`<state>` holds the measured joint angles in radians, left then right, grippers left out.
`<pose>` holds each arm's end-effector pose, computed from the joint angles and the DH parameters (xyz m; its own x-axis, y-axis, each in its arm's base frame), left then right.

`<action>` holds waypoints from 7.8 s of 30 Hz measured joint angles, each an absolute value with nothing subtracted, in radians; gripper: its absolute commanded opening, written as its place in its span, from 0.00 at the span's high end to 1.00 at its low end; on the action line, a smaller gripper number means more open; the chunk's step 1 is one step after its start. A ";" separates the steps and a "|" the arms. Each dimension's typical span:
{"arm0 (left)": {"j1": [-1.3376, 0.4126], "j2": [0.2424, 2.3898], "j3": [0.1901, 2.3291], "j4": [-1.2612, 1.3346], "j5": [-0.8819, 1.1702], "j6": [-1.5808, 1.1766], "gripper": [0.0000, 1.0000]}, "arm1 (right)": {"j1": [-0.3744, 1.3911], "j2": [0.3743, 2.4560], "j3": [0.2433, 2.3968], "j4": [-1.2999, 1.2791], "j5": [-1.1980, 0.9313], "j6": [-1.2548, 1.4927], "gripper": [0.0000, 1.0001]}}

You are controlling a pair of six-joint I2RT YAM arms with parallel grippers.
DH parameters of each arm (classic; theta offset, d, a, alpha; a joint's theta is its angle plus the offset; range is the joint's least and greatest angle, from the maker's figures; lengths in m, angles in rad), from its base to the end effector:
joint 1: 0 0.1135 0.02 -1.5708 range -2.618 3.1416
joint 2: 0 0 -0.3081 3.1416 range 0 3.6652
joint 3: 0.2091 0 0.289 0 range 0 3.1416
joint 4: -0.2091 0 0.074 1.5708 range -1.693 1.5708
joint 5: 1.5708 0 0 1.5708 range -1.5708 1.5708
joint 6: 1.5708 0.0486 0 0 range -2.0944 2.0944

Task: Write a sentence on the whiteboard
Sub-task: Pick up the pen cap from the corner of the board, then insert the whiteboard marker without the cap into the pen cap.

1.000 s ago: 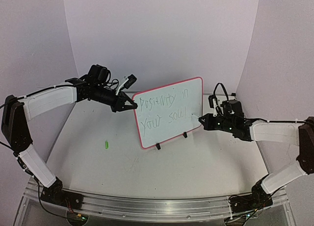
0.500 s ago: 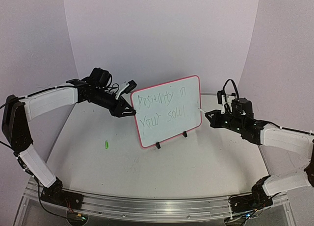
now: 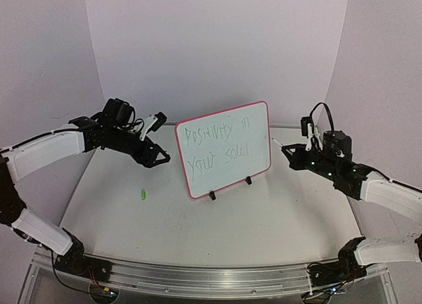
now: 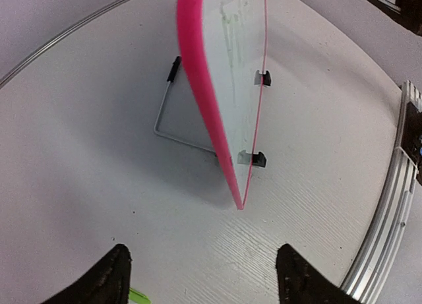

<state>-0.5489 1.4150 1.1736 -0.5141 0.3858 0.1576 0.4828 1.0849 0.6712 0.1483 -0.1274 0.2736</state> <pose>0.2871 -0.1970 0.3269 -0.4651 0.4549 -0.7594 0.8000 0.5833 -0.1406 0.2425 0.1341 0.2952 -0.3774 0.1048 -0.9201 -0.4851 0.8239 0.2928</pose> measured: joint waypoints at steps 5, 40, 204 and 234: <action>-0.546 1.253 1.022 -0.488 0.229 -0.008 0.06 | 0.483 1.034 0.671 0.120 -0.143 0.274 1.00; -0.502 1.554 0.722 -0.196 0.089 -0.739 0.13 | 0.483 0.959 0.602 0.051 -0.210 0.349 1.00; -0.682 1.071 1.081 -0.625 -0.094 -0.255 1.00 | 0.483 1.049 0.896 -0.294 -0.652 0.272 1.00; -1.101 1.395 1.257 -0.717 0.420 0.158 1.00 | 0.659 1.365 1.093 -0.489 -1.186 0.217 1.00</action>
<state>-1.1007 1.3954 1.2568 -0.7170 0.4200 0.1584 0.6591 1.3653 1.0931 -0.4890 -1.1859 0.2172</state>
